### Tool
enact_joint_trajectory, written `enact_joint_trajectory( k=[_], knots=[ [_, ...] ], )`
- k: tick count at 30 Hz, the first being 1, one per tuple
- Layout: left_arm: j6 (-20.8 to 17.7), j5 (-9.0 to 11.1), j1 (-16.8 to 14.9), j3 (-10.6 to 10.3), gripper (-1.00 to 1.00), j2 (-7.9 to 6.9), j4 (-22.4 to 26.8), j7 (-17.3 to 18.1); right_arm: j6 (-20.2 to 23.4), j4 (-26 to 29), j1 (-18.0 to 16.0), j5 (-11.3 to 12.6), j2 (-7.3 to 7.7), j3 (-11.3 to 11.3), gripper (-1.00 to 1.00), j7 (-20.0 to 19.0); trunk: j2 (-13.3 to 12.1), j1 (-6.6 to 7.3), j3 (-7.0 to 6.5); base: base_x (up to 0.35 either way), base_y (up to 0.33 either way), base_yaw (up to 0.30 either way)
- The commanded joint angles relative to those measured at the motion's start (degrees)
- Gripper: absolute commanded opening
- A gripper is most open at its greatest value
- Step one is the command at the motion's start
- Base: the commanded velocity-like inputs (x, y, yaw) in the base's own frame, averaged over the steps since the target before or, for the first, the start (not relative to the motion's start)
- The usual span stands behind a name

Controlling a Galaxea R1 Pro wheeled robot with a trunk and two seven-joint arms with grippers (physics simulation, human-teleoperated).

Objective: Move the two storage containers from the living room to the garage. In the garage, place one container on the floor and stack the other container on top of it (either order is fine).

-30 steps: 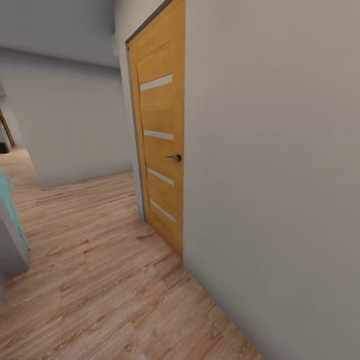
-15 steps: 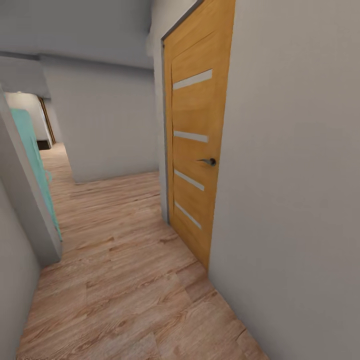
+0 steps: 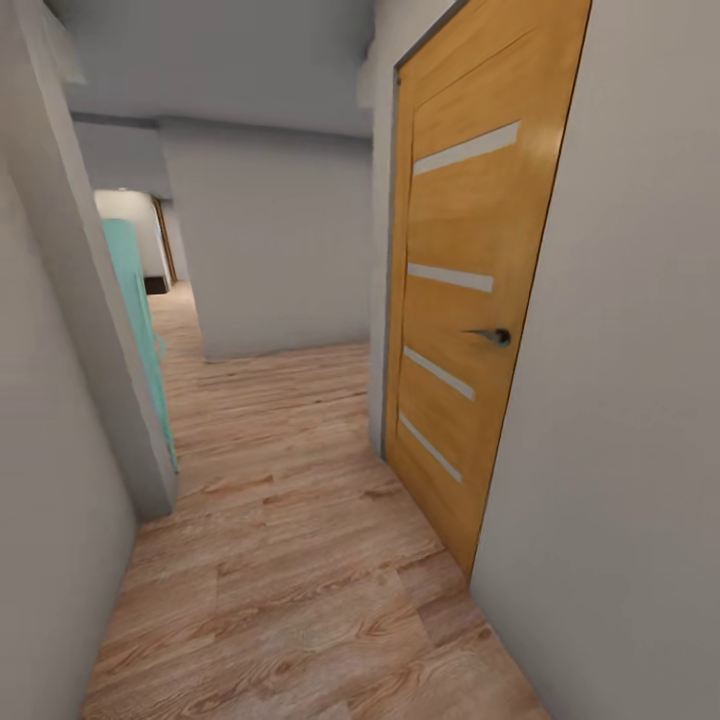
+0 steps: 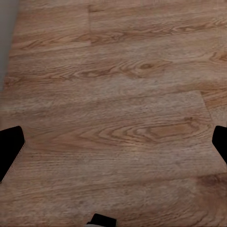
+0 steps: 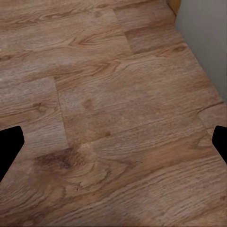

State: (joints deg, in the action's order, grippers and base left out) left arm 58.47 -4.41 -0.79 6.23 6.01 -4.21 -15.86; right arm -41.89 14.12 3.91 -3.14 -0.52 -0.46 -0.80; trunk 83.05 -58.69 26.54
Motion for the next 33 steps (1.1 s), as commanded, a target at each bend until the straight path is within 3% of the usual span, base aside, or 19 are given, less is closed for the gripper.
enact_joint_trajectory(
  k=[1, 14, 23, 28, 33],
  knots=[
    [0.25, -0.47, -0.08, 0.45, 1.00, -0.01, -0.18, -0.13, -0.04, 0.11, 0.04, -0.29, 0.00, 0.11, 1.00, 0.01, 0.02, -0.04, 0.04, 0.316, 0.009, 0.292],
    [0.25, -0.51, -0.09, 0.45, 1.00, 0.06, -0.18, -0.13, -0.04, 0.11, 0.04, -0.29, 0.00, 0.11, 1.00, -0.08, 0.02, -0.04, 0.04, 0.322, 0.001, 0.079],
    [0.25, -0.51, -0.08, 0.46, 1.00, -0.04, -0.18, -0.21, -0.05, 0.11, 0.04, -0.29, 0.00, 0.16, 1.00, 0.01, 0.02, -0.04, 0.04, 0.323, 0.000, 0.256],
    [0.31, -0.53, -0.08, 0.46, 1.00, -0.26, -0.12, -0.22, -0.12, 0.11, 0.04, -0.26, 0.00, 0.19, 1.00, 0.01, 0.02, -0.04, 0.04, 0.315, 0.000, 0.066],
    [0.30, -0.20, -0.08, 0.57, 1.00, -0.28, -0.10, -0.11, -0.20, 0.11, 0.04, -0.22, 0.00, 0.21, 1.00, 0.08, 0.02, -0.04, 0.04, 0.083, 0.000, 0.006]
  ],
)
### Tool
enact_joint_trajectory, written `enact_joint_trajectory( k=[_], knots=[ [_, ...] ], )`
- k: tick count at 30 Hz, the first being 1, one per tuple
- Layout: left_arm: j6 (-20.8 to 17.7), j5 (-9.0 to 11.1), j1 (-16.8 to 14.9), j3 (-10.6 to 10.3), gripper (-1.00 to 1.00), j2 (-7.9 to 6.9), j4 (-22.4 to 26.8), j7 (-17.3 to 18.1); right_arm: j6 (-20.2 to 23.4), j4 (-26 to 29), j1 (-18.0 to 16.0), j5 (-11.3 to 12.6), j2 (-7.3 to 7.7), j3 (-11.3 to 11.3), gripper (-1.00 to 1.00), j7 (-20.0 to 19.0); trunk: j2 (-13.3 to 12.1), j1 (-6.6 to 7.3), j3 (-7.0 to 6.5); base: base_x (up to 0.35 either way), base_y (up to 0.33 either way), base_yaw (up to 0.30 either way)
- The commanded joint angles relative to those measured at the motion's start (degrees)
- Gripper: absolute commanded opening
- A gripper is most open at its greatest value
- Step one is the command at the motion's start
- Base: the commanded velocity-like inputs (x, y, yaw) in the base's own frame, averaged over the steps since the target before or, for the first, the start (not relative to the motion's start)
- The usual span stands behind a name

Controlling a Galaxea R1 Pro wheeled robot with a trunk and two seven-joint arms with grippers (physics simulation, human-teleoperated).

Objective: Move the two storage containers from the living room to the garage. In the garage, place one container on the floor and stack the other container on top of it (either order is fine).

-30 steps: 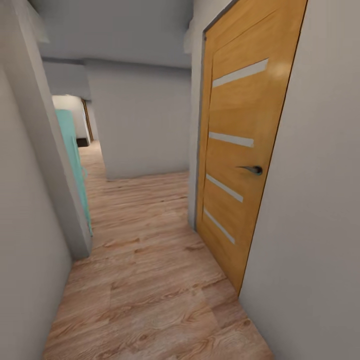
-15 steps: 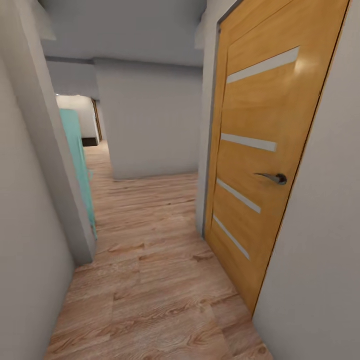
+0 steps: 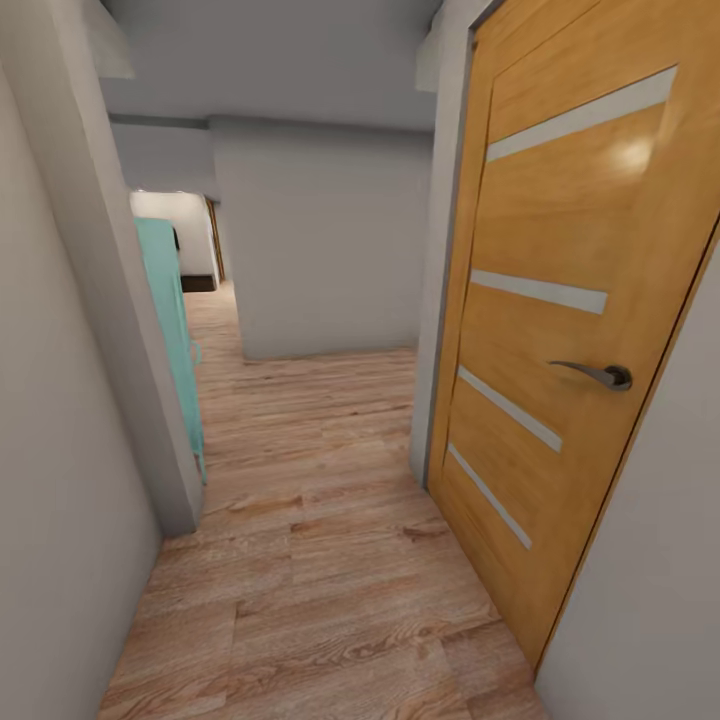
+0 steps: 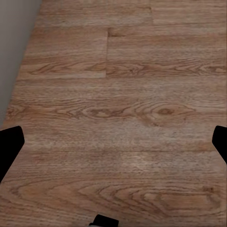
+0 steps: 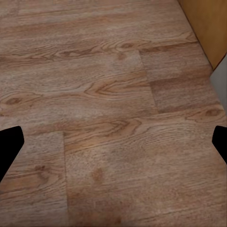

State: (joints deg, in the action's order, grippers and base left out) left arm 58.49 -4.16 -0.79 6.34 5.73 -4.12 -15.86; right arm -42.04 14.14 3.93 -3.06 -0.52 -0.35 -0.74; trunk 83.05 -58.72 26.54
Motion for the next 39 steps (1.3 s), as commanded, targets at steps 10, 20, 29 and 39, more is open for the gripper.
enact_joint_trajectory(
  k=[10, 20, 29, 39],
  knots=[
    [0.22, -0.56, -0.08, 0.43, 1.00, 0.13, -0.11, -0.05, -0.06, 0.10, 0.03, -0.41, 0.00, 0.07, 1.00, 0.00, 0.03, -0.01, 0.05, 0.047, 0.000, 0.000],
    [0.19, -0.67, -0.08, 0.43, 1.00, 0.33, -0.10, -0.05, -0.04, 0.10, 0.03, -0.29, 0.00, 0.08, 1.00, 0.04, 0.03, -0.01, 0.05, 0.295, 0.000, 0.000],
    [-2.69, -0.57, -0.08, 0.34, 1.00, 0.58, -0.10, -0.06, 0.02, 0.10, 0.03, -0.36, 0.00, 0.09, 1.00, -0.05, 0.03, -0.01, 0.05, 0.325, 0.000, 0.000],
    [-3.75, -0.23, -0.08, 0.43, 1.00, 0.16, -0.10, -0.13, 0.09, 0.10, 0.03, -0.37, 0.00, 0.01, 1.00, -0.10, 0.03, -0.01, 0.05, 0.325, 0.000, 0.000]
  ],
)
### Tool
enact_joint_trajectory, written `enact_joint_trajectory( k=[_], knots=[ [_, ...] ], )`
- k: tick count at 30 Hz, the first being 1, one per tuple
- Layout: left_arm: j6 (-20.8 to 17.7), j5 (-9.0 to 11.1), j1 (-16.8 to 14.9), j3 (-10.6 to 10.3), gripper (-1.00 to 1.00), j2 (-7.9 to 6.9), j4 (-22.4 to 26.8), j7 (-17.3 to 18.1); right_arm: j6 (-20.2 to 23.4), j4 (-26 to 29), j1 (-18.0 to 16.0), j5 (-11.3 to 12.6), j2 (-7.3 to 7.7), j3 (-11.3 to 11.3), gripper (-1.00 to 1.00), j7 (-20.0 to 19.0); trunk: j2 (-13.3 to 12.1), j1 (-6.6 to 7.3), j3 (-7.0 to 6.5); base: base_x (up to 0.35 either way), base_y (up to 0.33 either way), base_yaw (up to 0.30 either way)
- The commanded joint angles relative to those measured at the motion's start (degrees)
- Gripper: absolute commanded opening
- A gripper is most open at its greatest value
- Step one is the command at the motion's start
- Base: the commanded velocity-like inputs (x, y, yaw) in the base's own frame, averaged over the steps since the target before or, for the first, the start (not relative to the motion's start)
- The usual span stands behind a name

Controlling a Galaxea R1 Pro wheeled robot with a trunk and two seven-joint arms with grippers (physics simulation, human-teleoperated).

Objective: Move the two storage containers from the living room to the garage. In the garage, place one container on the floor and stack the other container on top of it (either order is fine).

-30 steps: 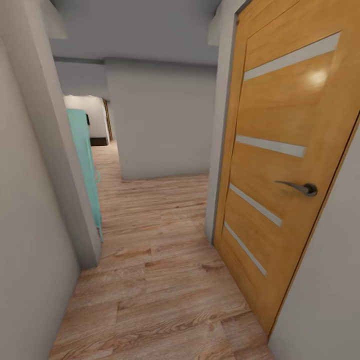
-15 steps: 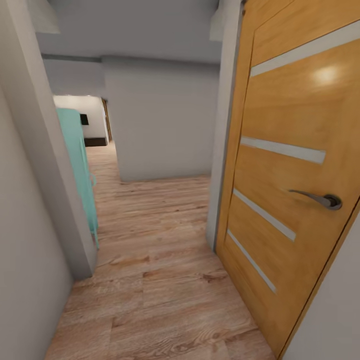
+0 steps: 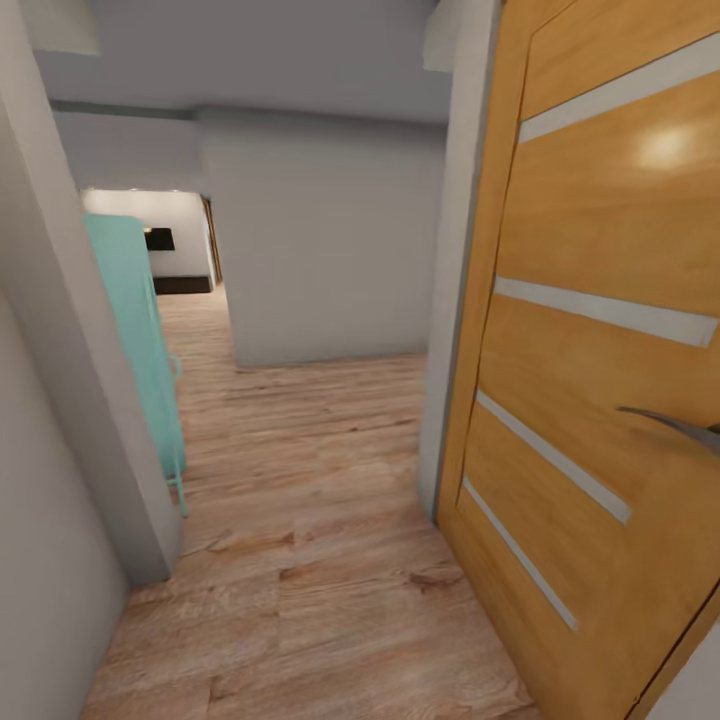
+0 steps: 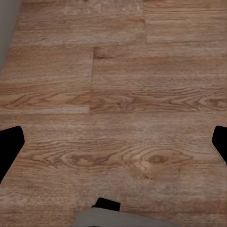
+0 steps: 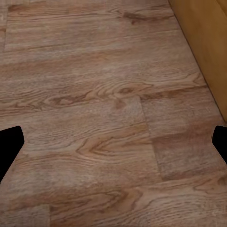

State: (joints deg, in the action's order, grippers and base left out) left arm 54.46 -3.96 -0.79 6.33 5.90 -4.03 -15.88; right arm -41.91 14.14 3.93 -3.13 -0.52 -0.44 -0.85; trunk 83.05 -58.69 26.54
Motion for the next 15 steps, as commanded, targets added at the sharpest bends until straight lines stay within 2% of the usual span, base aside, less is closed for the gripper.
enact_joint_trajectory(
  k=[1, 7, 15],
  knots=[
    [0.27, -0.44, -0.08, 0.44, 1.00, -0.01, -0.19, -0.11, -0.03, 0.10, 0.03, -0.29, 0.00, 0.10, 1.00, 0.02, 0.02, -0.04, 0.05, 0.325, 0.000, 0.000],
    [-0.01, -0.36, -0.08, 0.52, 1.00, -0.22, -0.19, -0.10, -0.02, 0.10, 0.03, -0.29, 0.00, 0.09, 1.00, 0.04, 0.02, -0.04, 0.05, 0.325, 0.000, 0.033],
    [-0.11, -0.40, -0.08, 0.53, 1.00, 0.27, -0.19, -0.28, -0.01, 0.10, 0.03, -0.29, 0.00, 0.06, 1.00, 0.06, 0.02, -0.04, 0.05, 0.325, 0.000, 0.255]
  ],
)
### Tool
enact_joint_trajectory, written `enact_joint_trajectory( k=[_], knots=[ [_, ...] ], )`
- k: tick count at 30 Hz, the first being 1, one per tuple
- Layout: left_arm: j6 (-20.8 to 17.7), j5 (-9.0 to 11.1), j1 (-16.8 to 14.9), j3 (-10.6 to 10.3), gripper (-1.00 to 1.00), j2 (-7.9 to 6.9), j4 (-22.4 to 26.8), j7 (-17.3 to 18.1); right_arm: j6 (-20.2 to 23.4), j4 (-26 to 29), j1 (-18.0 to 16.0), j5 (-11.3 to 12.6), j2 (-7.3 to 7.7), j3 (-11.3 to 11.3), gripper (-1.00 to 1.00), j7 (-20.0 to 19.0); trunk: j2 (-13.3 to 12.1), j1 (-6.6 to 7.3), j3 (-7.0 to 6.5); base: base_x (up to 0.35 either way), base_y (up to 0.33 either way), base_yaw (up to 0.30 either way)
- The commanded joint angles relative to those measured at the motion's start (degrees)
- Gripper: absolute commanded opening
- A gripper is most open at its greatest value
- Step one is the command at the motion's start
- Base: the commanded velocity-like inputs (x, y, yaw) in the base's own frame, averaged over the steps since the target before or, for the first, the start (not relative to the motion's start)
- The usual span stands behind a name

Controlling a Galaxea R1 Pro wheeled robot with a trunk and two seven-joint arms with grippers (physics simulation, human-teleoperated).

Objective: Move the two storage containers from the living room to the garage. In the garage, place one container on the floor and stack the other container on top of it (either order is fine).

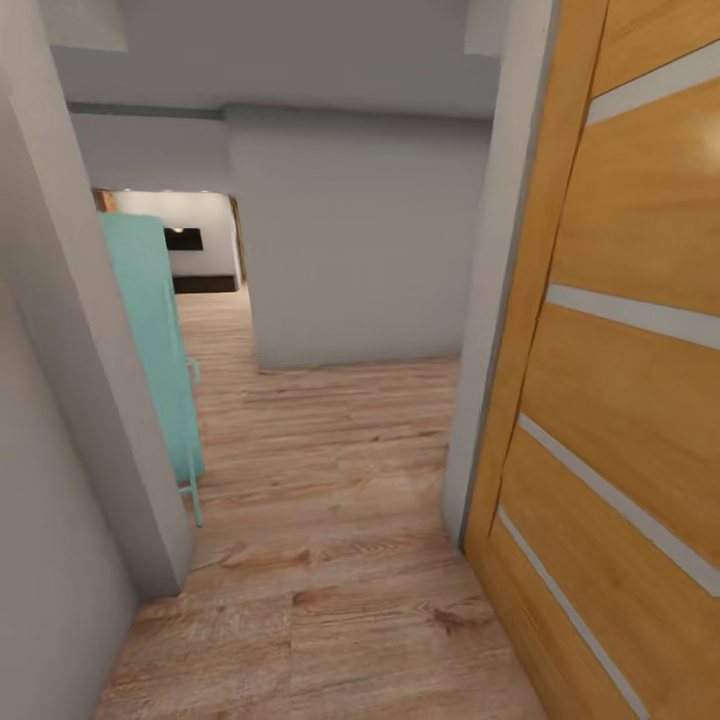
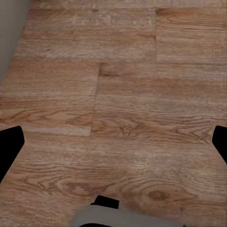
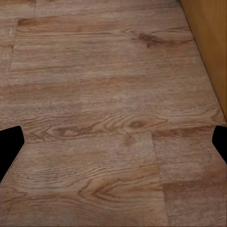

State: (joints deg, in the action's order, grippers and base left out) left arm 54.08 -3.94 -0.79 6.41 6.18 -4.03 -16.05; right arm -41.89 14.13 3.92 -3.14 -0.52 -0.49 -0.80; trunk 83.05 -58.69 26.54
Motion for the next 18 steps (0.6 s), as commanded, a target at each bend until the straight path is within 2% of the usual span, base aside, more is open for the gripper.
enact_joint_trajectory(
  k=[1, 6, 18],
  knots=[
    [0.26, -0.41, -0.08, 0.45, 1.00, 0.03, -0.18, -0.14, -0.04, 0.11, 0.04, -0.29, 0.00, 0.10, 1.00, 0.01, 0.02, -0.04, 0.04, 0.325, 0.000, 0.293],
    [0.24, -0.45, -0.08, 0.45, 1.00, 0.08, -0.18, -0.19, -0.04, 0.11, 0.05, -0.29, 0.00, 0.06, 1.00, 0.01, 0.02, -0.04, 0.04, 0.325, 0.000, 0.254],
    [-0.64, -0.42, -0.08, 0.45, 1.00, 0.00, -0.15, -0.23, -0.04, 0.11, 0.05, -0.29, 0.00, 0.13, 1.00, 0.01, 0.02, -0.04, 0.04, 0.325, 0.000, 0.049]
  ],
)
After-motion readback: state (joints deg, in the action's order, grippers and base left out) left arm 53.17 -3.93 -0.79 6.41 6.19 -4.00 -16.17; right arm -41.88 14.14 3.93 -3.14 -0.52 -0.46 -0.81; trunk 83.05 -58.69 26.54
